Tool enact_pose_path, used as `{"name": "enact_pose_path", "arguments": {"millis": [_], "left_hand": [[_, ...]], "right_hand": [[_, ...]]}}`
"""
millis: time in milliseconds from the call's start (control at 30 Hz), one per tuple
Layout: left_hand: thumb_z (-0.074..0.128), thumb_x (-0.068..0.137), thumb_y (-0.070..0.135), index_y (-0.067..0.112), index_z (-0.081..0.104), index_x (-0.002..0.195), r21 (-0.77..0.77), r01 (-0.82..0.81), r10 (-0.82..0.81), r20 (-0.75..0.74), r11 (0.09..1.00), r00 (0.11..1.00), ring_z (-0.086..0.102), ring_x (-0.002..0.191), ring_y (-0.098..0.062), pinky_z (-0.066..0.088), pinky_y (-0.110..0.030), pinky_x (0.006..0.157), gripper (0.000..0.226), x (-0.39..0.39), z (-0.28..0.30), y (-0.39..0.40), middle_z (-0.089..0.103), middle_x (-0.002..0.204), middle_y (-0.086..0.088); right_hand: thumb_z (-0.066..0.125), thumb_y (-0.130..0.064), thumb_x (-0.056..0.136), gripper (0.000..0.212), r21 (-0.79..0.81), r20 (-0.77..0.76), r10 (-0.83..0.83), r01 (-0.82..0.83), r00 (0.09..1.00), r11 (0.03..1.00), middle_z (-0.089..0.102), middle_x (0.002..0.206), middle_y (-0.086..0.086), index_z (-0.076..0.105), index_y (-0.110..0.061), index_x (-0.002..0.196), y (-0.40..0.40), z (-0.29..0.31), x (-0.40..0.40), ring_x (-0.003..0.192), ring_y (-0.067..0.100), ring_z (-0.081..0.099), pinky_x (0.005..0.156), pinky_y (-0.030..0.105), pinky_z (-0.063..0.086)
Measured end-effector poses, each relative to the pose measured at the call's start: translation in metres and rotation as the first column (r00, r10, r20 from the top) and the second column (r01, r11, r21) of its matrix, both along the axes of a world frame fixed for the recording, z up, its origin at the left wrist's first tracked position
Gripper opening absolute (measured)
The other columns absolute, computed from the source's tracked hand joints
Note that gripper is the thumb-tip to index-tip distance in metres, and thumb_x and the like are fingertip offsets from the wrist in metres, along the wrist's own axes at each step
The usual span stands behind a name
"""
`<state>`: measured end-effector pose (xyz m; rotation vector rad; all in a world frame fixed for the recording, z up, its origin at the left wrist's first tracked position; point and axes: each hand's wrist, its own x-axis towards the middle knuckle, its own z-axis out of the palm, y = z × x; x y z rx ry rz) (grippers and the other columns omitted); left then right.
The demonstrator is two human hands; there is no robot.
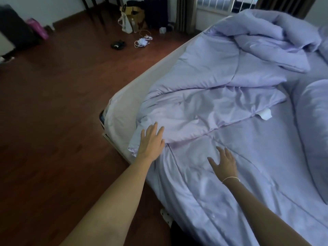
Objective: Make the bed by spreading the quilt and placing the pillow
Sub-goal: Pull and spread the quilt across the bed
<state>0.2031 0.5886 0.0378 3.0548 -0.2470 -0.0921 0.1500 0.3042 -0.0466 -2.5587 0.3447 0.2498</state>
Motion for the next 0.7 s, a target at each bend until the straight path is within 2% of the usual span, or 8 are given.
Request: {"name": "enact_pose_path", "arguments": {"millis": [133, 300, 433, 533, 600, 667, 700], "left_hand": [[0.04, 0.097, 0.037, 0.017, 0.023, 0.147, 0.007, -0.025, 0.025, -0.015, 1.0, 1.0, 0.02, 0.14, -0.032, 0.022, -0.051, 0.112, 0.057, 0.057, 0.012, 0.028, 0.016, 0.156, -0.014], [0.041, 0.096, 0.044, 0.018, 0.022, 0.148, -0.021, 0.003, -0.005, -0.07, 1.0, 0.998, 0.016, 0.142, -0.031, 0.019, -0.053, 0.112, 0.061, 0.108, 0.008, 0.054, 0.012, 0.157, -0.013], [0.041, 0.092, 0.055, 0.02, 0.015, 0.149, -0.081, 0.036, -0.052, -0.206, 0.996, 0.977, 0.007, 0.145, -0.032, 0.013, -0.055, 0.114, 0.071, 0.151, -0.013, 0.07, 0.005, 0.159, -0.01], [0.052, 0.085, 0.06, 0.024, 0.009, 0.15, -0.166, 0.05, -0.109, -0.367, 0.985, 0.924, -0.004, 0.145, -0.035, 0.013, -0.058, 0.111, 0.086, 0.178, -0.034, 0.069, -0.005, 0.159, -0.008], [0.058, 0.086, 0.049, 0.029, 0.004, 0.15, -0.179, 0.096, -0.168, -0.445, 0.979, 0.88, -0.003, 0.144, -0.038, 0.019, -0.058, 0.11, 0.086, 0.188, -0.05, 0.069, -0.012, 0.159, -0.008], [0.057, 0.09, 0.031, 0.035, -0.002, 0.149, -0.188, 0.167, -0.239, -0.487, 0.968, 0.84, 0.013, 0.141, -0.04, 0.026, -0.055, 0.107, 0.084, 0.194, -0.064, 0.074, -0.013, 0.158, -0.009], [0.054, 0.092, 0.024, 0.038, -0.003, 0.148, -0.198, 0.205, -0.278, -0.492, 0.959, 0.825, 0.022, 0.137, -0.041, 0.029, -0.054, 0.106, 0.081, 0.198, -0.069, 0.079, -0.007, 0.158, -0.009]], "right_hand": [[0.061, -0.043, 0.087, 0.065, 0.048, 0.047, -0.034, 0.032, 0.998, 0.998, 0.037, 0.148, 0.02, 0.039, -0.015, 0.14, 0.041, 0.013, 0.058, 0.14, 0.035, 0.028, 0.115, 0.048, 0.025], [0.059, -0.047, 0.087, 0.069, 0.104, 0.049, -0.04, 0.034, 0.998, 0.994, 0.021, 0.156, 0.017, 0.034, -0.019, 0.144, 0.096, 0.03, 0.114, 0.145, 0.033, 0.018, 0.117, 0.048, 0.02], [0.06, -0.051, 0.085, 0.074, 0.148, 0.03, -0.112, 0.107, 0.993, 0.983, 0.013, 0.159, 0.013, 0.028, -0.024, 0.146, 0.131, 0.029, 0.148, 0.146, 0.031, 0.012, 0.117, 0.048, 0.021], [0.063, -0.051, 0.083, 0.079, 0.148, -0.009, -0.201, 0.2, 0.98, 0.969, 0.006, 0.16, 0.012, 0.025, -0.025, 0.147, 0.149, 0.022, 0.164, 0.146, 0.031, 0.011, 0.117, 0.046, 0.021], [0.066, -0.052, 0.08, 0.082, 0.174, -0.049, -0.28, 0.284, 0.959, 0.943, 0.0, 0.16, 0.009, 0.024, -0.027, 0.147, 0.162, 0.015, 0.169, 0.144, 0.031, 0.02, 0.115, 0.045, 0.026], [0.068, -0.051, 0.079, 0.084, 0.161, -0.108, -0.31, 0.325, 0.944, 0.932, -0.007, 0.16, 0.006, 0.022, -0.031, 0.147, 0.174, 0.012, 0.168, 0.138, 0.034, 0.033, 0.109, 0.044, 0.035], [0.069, -0.046, 0.08, 0.084, 0.135, -0.148, -0.31, 0.33, 0.939, 0.934, -0.009, 0.16, 0.005, 0.02, -0.032, 0.148, 0.181, 0.01, 0.17, 0.135, 0.035, 0.037, 0.107, 0.044, 0.037]]}}
